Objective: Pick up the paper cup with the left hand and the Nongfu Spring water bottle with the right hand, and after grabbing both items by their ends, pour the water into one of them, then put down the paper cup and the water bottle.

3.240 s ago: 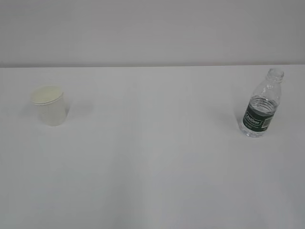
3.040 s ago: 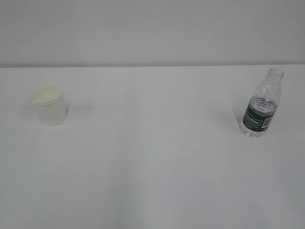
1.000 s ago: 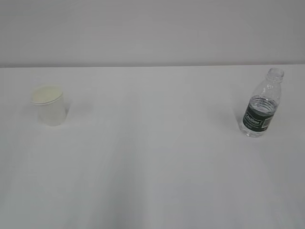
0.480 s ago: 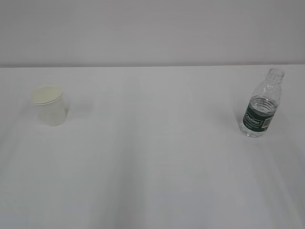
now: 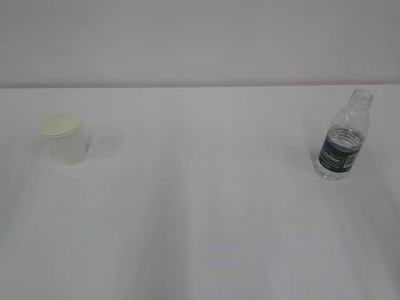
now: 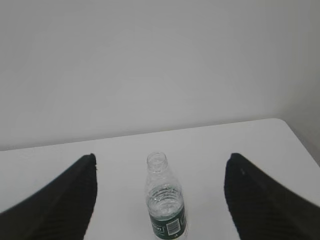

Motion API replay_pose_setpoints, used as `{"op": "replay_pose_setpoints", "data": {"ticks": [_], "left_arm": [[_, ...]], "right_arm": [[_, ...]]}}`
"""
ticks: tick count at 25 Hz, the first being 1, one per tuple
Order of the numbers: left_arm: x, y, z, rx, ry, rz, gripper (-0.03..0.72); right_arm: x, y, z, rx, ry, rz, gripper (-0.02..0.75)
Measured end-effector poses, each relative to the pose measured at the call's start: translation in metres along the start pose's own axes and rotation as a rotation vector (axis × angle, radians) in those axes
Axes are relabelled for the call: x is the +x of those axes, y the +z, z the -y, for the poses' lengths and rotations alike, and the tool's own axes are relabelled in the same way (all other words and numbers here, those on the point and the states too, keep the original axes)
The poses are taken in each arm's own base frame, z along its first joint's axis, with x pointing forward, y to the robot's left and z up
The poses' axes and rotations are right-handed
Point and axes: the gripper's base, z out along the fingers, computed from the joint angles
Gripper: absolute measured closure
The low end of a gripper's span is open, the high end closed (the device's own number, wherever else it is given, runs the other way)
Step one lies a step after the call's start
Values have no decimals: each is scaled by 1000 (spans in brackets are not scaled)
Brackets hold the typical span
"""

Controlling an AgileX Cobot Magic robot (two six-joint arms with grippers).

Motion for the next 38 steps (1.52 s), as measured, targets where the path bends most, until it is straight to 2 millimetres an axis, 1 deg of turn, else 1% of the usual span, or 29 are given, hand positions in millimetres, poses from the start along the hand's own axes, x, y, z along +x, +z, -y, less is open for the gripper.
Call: {"op": "replay_pose_setpoints", "data": {"ticks": [4, 5, 8, 10, 13, 18, 24, 27, 30, 32, 38], "left_arm": [[2, 20, 5, 22, 12, 33, 185], [4, 26, 6, 29, 19, 27, 185], [12, 43, 9, 40, 26, 8, 195], [20, 53, 11, 45, 30, 3, 200], [31, 61, 13, 56, 27, 25, 203], [54, 63, 14, 63, 21, 50, 204], [72, 58, 9, 52, 18, 88, 207], [81, 62, 7, 45, 19, 64, 217], [92, 67, 5, 37, -4, 57, 221], [102, 70, 4, 41, -26, 54, 223], [121, 83, 10, 120, 24, 47, 223]], "right_arm": [[-1, 14, 1, 7, 0, 5, 146], [-1, 17, 1, 8, 0, 4, 127], [-1, 25, 2, 13, 2, 20, 146], [6, 28, 3, 18, 3, 38, 162], [15, 30, 4, 25, 6, 71, 181], [44, 32, 6, 32, 38, 20, 184], [73, 38, 10, 46, 116, 18, 184], [84, 49, 9, 33, 77, -7, 184], [87, 61, 6, -5, 29, -1, 184], [93, 72, 4, -33, 15, -21, 184], [113, 98, -1, -113, -16, -53, 184]]}}
